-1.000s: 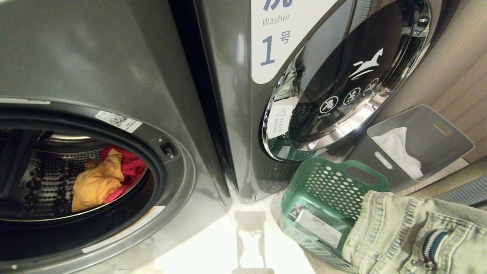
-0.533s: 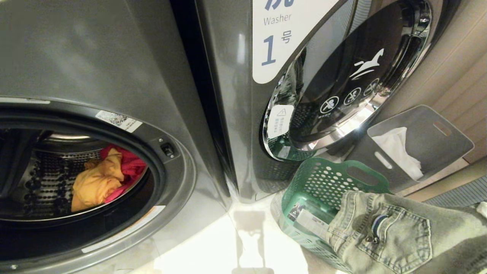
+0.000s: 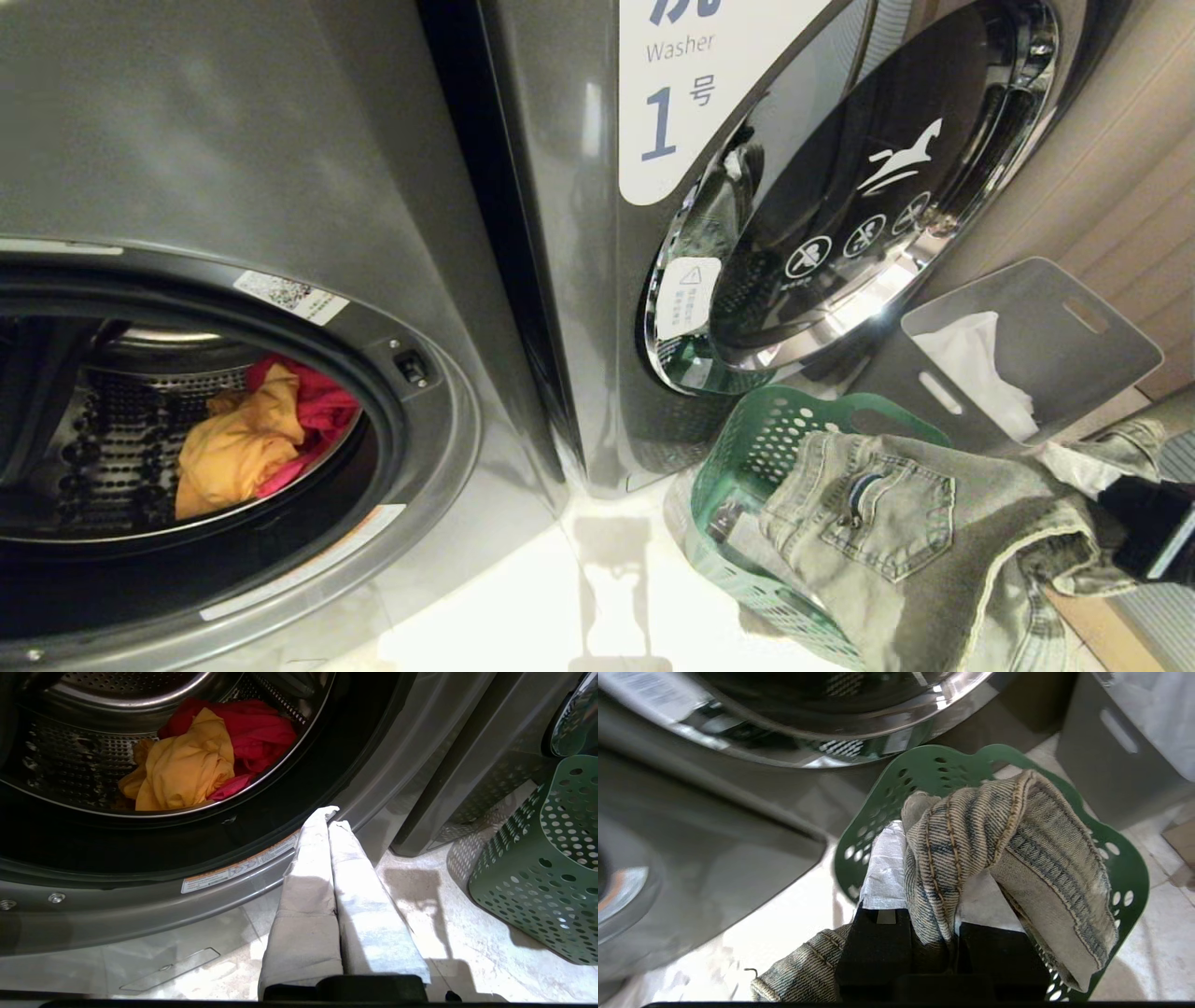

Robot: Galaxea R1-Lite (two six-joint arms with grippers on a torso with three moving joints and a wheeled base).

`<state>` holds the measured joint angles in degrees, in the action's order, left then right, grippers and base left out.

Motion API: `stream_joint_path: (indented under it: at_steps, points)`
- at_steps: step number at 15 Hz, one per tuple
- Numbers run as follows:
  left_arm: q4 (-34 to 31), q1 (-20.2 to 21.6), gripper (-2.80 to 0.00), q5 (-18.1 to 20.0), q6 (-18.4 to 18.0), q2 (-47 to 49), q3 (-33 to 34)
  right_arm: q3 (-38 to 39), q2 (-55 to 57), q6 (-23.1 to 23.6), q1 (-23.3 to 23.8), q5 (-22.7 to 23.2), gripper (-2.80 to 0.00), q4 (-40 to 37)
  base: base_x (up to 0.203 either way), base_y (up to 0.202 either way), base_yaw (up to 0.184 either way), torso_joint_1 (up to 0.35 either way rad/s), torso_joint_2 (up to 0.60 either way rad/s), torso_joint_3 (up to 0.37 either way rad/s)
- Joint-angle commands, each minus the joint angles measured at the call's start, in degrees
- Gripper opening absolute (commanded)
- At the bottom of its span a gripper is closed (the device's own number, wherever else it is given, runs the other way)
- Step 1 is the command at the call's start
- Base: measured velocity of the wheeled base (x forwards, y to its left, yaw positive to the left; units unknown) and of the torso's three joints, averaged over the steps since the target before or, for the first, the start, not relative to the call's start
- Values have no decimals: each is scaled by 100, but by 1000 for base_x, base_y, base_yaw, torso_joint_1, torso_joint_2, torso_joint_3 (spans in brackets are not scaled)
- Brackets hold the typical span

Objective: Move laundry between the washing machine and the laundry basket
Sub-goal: Pick a cloth and place it into the basket

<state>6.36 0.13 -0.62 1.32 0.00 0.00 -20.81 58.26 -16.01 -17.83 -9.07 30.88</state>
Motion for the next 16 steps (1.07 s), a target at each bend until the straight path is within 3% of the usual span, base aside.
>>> stream_joint_path:
  at_steps: [1,6,7,13,16]
  points:
    - [5,4,-280,1,9,9,229,-21,941,-24,338,-19,-280,437,0,0,0,0,0,0]
    - [5,4,-280,0,0,9,229,-320,2193,-170,823,-8,-280,1087,0,0,0,0,0,0]
    - [5,4,-280,-2,7,9,229,-462,2373,-176,857,-7,-3,1115,0,0,0,0,0,0]
    - [5,4,-280,-8,0,9,229,-768,2579,-183,904,206,0,1122,0,0,0,0,0,0]
    - [5,4,-280,-8,0,9,229,-647,2102,81,856,267,0,1091,0,0,0,0,0,0]
